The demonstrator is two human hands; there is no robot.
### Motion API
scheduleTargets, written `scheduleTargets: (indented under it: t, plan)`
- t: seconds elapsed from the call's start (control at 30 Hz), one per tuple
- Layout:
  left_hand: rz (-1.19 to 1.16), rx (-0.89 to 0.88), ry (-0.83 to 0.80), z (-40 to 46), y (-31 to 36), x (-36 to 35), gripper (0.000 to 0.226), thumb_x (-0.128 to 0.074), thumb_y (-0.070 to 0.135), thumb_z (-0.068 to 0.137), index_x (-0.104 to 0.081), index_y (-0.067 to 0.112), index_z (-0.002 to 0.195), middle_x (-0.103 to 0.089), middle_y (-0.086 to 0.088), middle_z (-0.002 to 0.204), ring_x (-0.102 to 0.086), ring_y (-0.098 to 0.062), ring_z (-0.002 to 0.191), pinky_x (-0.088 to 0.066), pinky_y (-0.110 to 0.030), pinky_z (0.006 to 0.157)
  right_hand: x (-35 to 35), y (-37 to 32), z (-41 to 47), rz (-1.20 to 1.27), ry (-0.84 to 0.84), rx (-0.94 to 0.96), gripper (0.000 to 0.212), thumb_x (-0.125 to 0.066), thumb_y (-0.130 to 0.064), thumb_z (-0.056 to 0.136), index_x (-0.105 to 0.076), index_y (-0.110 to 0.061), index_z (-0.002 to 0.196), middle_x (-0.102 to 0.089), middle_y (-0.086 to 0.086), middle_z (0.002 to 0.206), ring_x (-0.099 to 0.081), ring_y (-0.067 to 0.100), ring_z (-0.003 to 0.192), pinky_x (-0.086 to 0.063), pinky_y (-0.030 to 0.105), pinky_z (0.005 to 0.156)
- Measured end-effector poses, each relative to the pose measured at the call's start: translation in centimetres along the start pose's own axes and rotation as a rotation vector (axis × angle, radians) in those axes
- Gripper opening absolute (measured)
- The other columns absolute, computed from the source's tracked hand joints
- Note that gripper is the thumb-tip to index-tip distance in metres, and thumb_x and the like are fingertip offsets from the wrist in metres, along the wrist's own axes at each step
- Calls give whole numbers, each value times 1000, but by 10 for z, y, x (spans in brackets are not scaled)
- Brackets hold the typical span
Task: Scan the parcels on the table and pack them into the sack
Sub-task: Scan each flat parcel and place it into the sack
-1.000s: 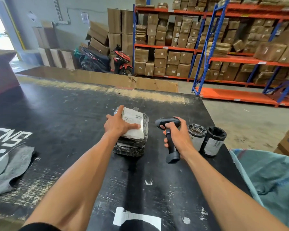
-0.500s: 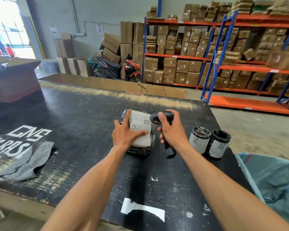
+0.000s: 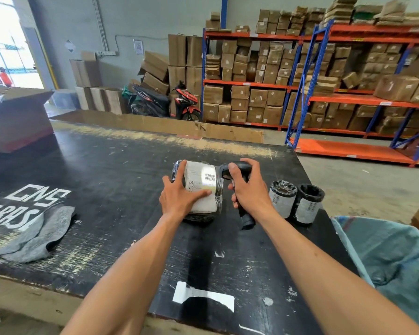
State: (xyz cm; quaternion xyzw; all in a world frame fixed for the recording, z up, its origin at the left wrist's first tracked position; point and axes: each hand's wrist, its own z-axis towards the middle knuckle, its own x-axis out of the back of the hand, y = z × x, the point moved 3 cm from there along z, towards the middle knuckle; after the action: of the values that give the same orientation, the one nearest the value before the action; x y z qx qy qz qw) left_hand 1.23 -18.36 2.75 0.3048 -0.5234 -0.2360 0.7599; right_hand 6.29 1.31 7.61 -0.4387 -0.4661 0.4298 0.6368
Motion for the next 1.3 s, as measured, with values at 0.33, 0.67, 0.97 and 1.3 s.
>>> scheduleTargets:
  t: [0.33,0.67,0.97,1.3]
  plan:
    - [-133,139,73,0,-8,1,115,-81,75,57,-17,56,150,-45,-9,118,-58,-39,104,-46,-46,96,2,13,-1,9,11,-46,50,-58,-55,103,-40,-34,144,-75,10,102,-70,20,55,-60,34,52]
    - [-412,306,163,-14,-35,7,112,-83,73,55,-24,54,148,-52,-9,132,-50,-30,126,-41,-43,102,-25,131,-32,-373,4,-360,50,-48,-64,100,-37,-30,135,-67,2,99,-77,36,80,-63,48,82]
    - [-378,191,93,-33,-35,-12,115,-82,79,44,-26,60,143,-62,3,119,-60,-19,110,-50,-42,101,-40,156,-46,-594,-74,-405,61,-42,-59,108,-29,-24,155,-64,22,135,-60,45,124,-45,47,97]
    - [-438,25,-28,-44,28,-56,117,-85,78,44,-27,61,144,-56,9,133,-56,-15,122,-47,-43,106,53,140,-28,-233,114,-243,49,-38,-57,109,-43,-36,152,-71,-4,114,-62,26,117,-44,40,97]
